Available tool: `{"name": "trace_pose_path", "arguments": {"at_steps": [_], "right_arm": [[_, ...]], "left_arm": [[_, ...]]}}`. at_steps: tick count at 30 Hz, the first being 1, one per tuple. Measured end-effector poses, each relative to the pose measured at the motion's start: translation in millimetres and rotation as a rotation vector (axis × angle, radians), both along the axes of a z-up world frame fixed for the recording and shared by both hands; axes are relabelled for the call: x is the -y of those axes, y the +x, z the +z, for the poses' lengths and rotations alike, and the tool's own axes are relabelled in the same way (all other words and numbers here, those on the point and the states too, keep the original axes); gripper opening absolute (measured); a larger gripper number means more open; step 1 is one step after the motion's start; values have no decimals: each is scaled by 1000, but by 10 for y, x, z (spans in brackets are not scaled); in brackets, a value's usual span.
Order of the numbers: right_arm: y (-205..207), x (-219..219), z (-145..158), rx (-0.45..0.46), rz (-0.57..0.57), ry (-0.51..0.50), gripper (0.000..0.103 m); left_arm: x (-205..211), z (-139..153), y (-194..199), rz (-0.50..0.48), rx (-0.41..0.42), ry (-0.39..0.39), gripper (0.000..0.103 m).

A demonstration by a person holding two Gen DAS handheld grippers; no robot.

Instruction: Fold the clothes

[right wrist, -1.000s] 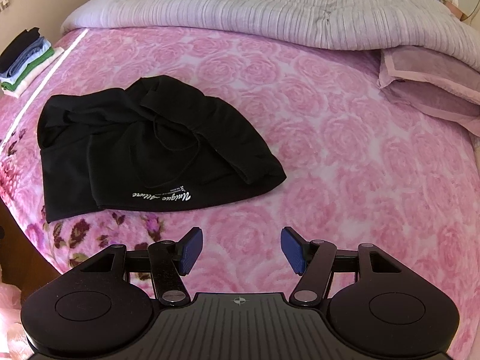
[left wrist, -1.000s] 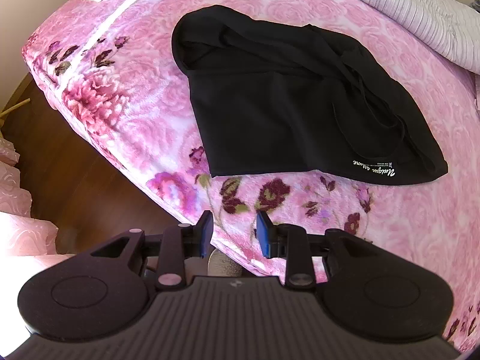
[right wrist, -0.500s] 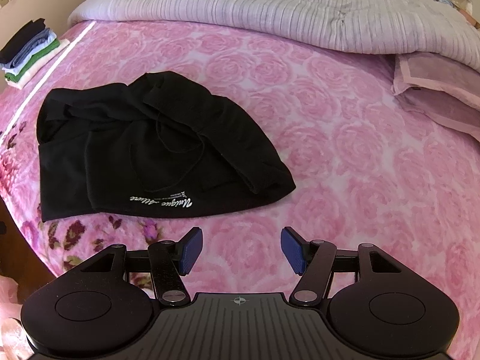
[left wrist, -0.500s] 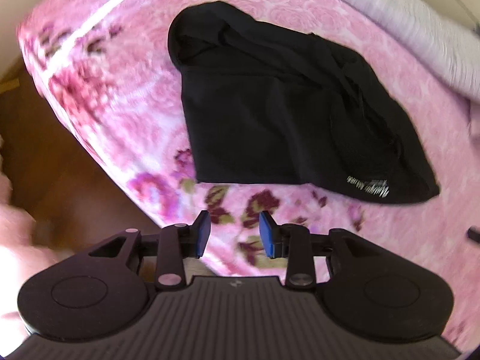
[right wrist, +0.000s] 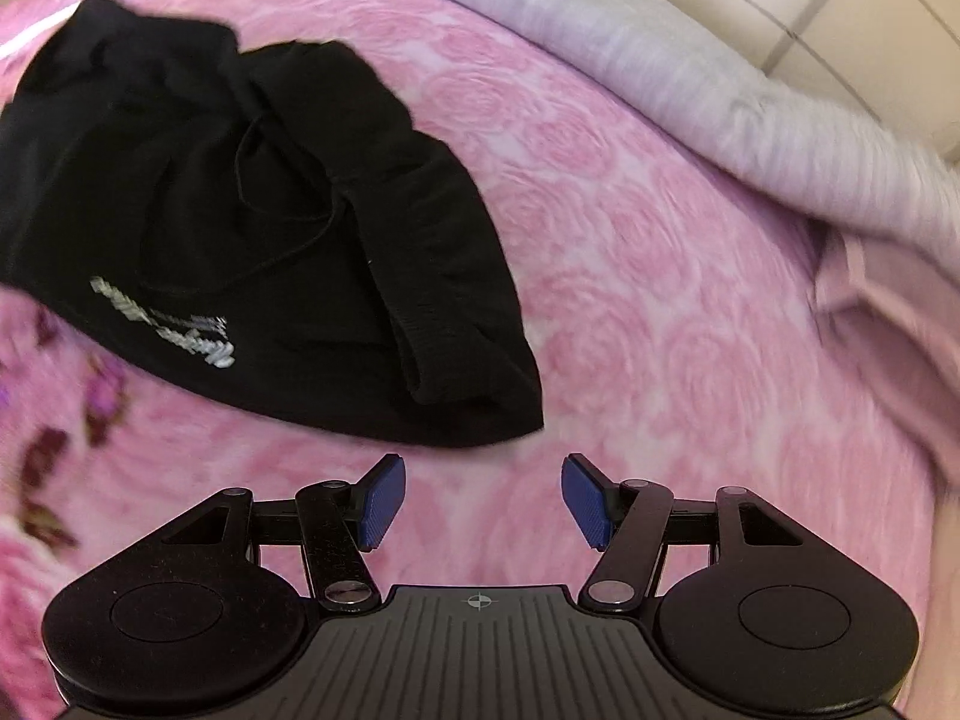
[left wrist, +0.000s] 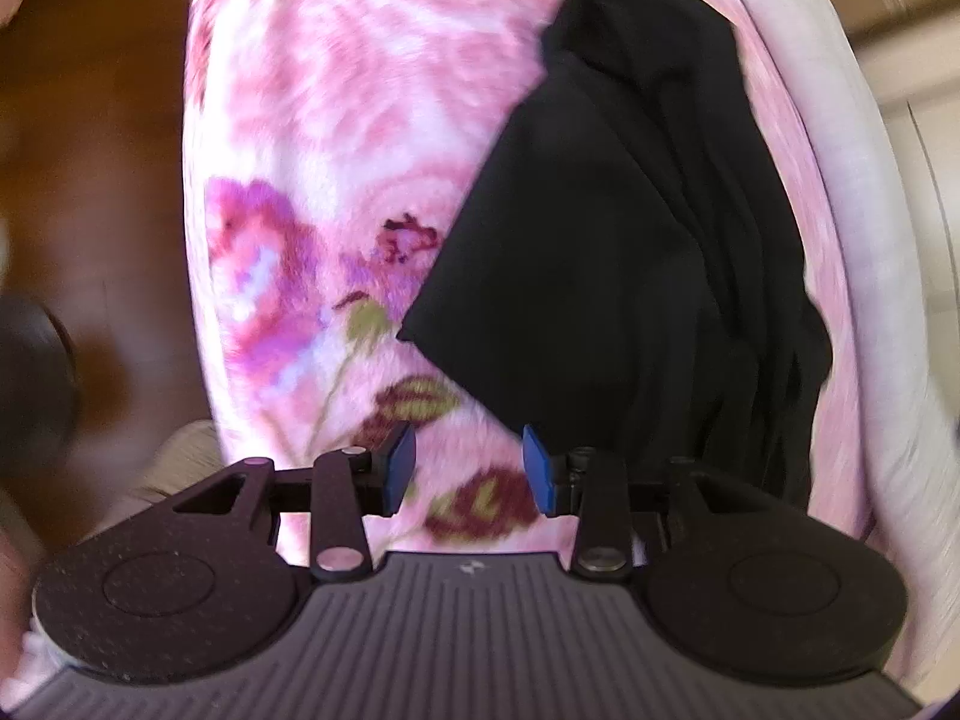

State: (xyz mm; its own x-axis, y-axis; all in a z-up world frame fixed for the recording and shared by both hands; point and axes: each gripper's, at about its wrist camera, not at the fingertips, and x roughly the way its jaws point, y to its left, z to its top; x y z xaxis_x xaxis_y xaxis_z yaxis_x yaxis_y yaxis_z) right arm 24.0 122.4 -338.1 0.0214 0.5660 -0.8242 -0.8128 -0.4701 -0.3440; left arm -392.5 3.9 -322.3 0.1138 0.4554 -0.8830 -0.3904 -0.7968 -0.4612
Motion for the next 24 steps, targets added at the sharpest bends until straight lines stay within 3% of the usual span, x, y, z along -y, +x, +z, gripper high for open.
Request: {"name": "trace_pose_path", "arguments": {"at_steps": [11,13,18,19,20,21,22,24], "right_arm": [[-98,-112,-758,321,386,262,62],[-62,-199,-815,327,403,252,61],[56,-321,-781,239,350,215,60],[70,-322,-772,224,340,209,52],[85,-322,-748,191,327,190,44],[99,-322,-721,155,314,169,26],[114,-321,-695,119,301,148,24],[207,-407,-513,-41,184,78,21]], "left_arm": [[-28,-279,-13,123,21,68,35],[9,-328,-27,169,46,87,37],[60,-428,-99,302,115,124,38],[54,-445,-117,320,123,128,36],[27,-448,-140,321,120,129,31],[-27,-435,-166,294,100,122,21],[-89,-417,-193,255,72,110,3],[-233,-356,-258,177,13,80,3]]}}
